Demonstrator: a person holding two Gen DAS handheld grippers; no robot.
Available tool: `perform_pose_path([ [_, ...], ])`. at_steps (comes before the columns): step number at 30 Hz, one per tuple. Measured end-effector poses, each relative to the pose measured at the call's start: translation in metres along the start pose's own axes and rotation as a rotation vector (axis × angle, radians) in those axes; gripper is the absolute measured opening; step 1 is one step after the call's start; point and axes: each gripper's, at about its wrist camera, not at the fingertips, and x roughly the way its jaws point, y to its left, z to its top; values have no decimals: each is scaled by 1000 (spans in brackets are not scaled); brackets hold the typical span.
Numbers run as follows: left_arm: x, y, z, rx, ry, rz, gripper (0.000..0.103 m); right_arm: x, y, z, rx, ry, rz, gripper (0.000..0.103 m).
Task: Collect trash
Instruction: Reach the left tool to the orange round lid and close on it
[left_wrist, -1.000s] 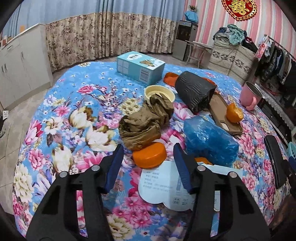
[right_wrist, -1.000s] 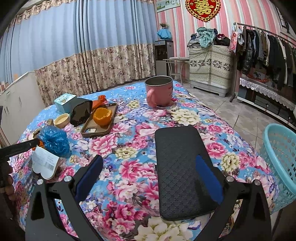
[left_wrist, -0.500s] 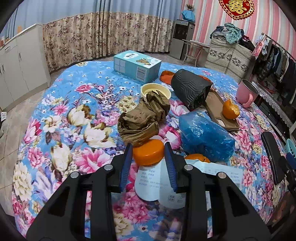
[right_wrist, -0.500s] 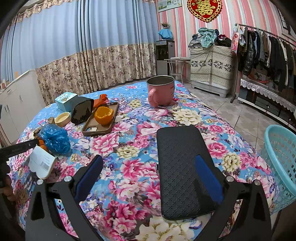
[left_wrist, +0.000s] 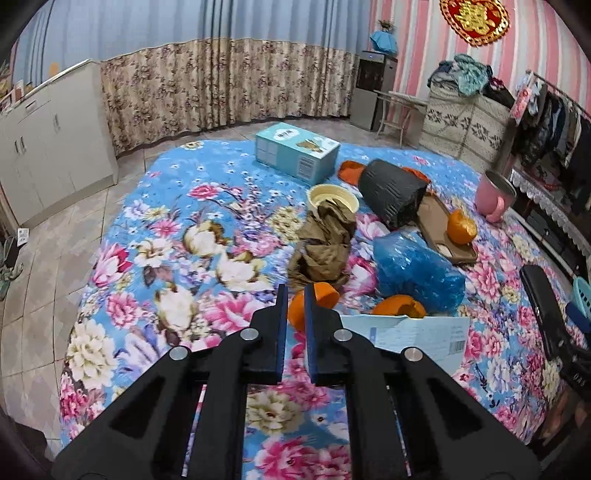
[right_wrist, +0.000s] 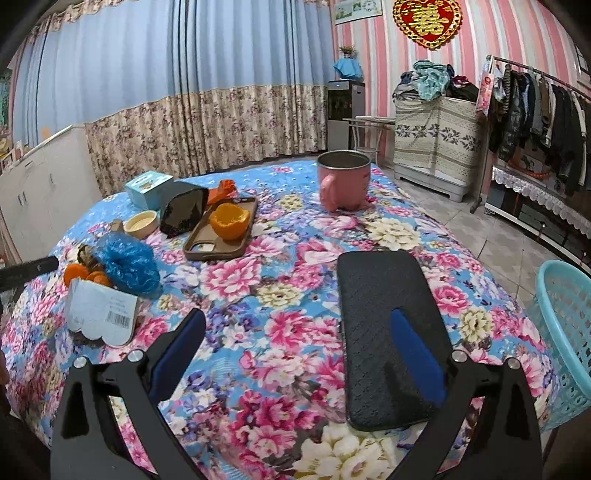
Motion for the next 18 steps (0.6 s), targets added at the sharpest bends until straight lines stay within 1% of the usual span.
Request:
perform_pose_path([
  [2, -3, 5, 0, -11, -5, -1, 7, -1, 2, -1, -10, 1, -4, 97],
  [4, -1, 9, -2, -19, 1, 13, 9, -3, 3, -1, -17, -4, -7, 97],
  [6, 2, 12, -3, -30, 15, 15, 23, -4, 3, -1, -20, -9, -12, 97],
  [7, 4, 15, -3, -43, 17, 19, 39, -5, 3, -1, -21, -11, -13, 97],
  [8, 5, 17, -3, -54, 14, 24, 54, -5, 4, -2, -22, -13, -14, 97],
  [9, 5, 19, -4, -59, 12, 28, 57, -6, 3, -1, -24, -16, -17, 97],
  [11, 9, 20, -3, -72, 12, 21, 59, -6, 4, -2, -26, -17, -18, 97],
  [13, 17, 20, -2, -81, 29, 4, 62, -6, 4, -2, -26, -15, -16, 97],
  [18, 34, 7, 1, -48, 50, 15, 64, -1, 5, -1, -27, -7, 1, 97],
])
